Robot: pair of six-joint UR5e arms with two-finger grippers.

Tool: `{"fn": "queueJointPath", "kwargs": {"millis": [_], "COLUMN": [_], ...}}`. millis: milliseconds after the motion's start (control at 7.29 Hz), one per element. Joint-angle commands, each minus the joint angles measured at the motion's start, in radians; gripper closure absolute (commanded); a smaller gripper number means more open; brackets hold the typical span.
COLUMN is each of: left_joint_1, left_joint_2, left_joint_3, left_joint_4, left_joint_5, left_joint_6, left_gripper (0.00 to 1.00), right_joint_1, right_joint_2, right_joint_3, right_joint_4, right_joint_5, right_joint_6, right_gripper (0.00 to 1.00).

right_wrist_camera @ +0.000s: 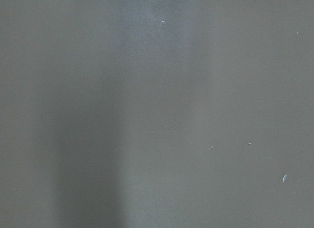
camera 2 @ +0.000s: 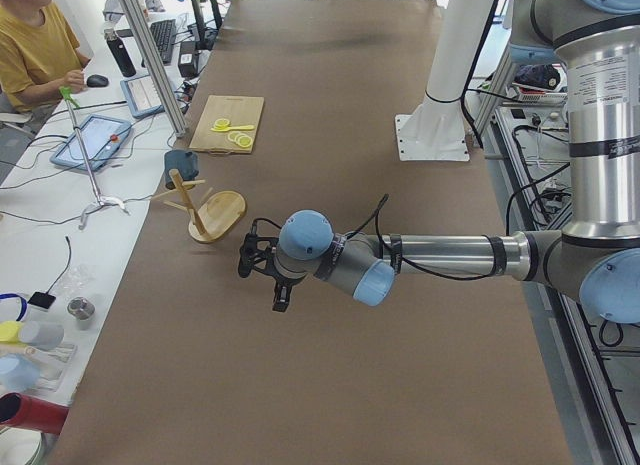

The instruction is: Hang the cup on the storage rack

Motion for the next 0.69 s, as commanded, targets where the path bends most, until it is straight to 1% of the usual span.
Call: {"fn": "queueJointPath", "kwargs": {"millis": [0, 137, 274, 412, 549], "left_joint_1": [0.037, 0.037, 0.035, 0.031, 0.029], "left_joint_2": [0.04, 0.072, 0.089, 0.155, 0.161], "left_joint_3": [-0.02, -0.046, -0.052, -0.09, -0.091], "left_joint_4": [0.02, 0.022, 0.022, 0.022, 0.022], "left_joint_5": [0.101, 0.125, 0.13, 0.127, 0.122], "left_joint_6": [0.003, 0.003, 0.004, 0.012, 0.018], "left_gripper": [0.02, 0.02, 0.02, 0.02, 0.02], "right_joint_1": [0.02, 0.02, 0.026, 0.026, 0.025], "right_joint_2": [-0.023, -0.026, -0.038, -0.047, -0.05], "right_joint_3": [-0.002, -0.012, -0.007, -0.004, -0.019], "right_joint_4": [-0.006, -0.009, -0.006, 0.001, 0.001], "right_joint_5": [0.011, 0.014, 0.037, 0.039, 0.037], "right_joint_6": [-0.004, -0.012, -0.012, -0.064, -0.126], "right_gripper": [0.0, 0.0, 0.0, 0.0, 0.0]}}
